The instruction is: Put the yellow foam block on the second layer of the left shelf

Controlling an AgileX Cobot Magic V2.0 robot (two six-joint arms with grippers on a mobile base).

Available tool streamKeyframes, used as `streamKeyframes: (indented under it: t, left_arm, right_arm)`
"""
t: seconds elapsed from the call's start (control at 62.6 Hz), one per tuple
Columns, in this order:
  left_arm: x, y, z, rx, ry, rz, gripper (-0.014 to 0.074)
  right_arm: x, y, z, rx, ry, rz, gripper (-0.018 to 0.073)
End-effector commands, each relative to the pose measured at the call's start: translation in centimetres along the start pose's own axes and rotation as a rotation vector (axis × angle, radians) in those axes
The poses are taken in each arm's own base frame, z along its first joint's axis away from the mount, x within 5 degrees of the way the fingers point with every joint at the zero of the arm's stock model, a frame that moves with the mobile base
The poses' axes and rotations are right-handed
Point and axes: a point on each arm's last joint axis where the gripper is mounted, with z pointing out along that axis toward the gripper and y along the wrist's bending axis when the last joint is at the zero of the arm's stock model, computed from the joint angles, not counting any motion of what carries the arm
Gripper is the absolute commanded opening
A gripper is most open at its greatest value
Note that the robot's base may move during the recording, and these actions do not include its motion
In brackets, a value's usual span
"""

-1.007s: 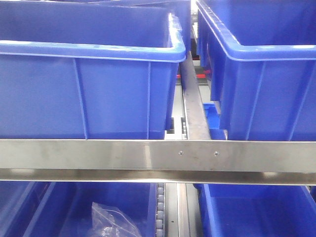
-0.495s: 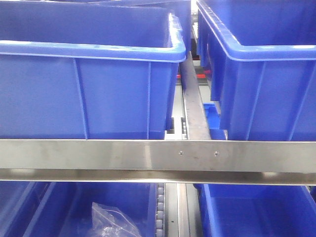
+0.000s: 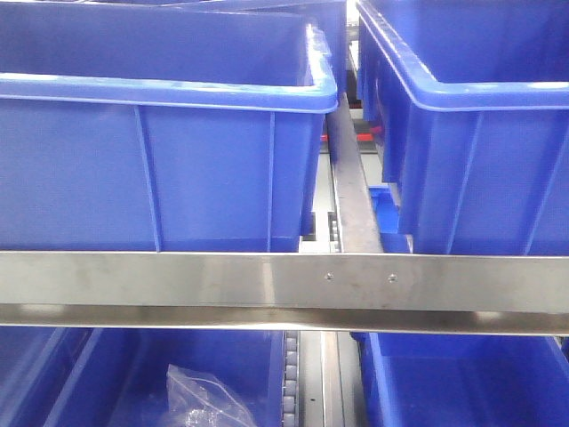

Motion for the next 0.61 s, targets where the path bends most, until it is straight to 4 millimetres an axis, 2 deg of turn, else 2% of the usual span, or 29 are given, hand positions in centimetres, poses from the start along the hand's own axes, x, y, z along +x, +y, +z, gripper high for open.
streamKeyframes:
  t: [0.0, 0.591]
  left_arm:
    - [-0.01, 0.01, -0.07, -0.004, -0.074, -0.009, 0.0124]
    - [-0.01, 0.01, -0.07, -0.004, -0.074, -0.009, 0.0124]
  right_arm:
    - [-1.28, 0.07, -0.19, -0.001, -0.098, -0.011, 0.0055]
    - [-1.29, 0.07, -0.19, -0.001, -0.099, -0.011, 0.0055]
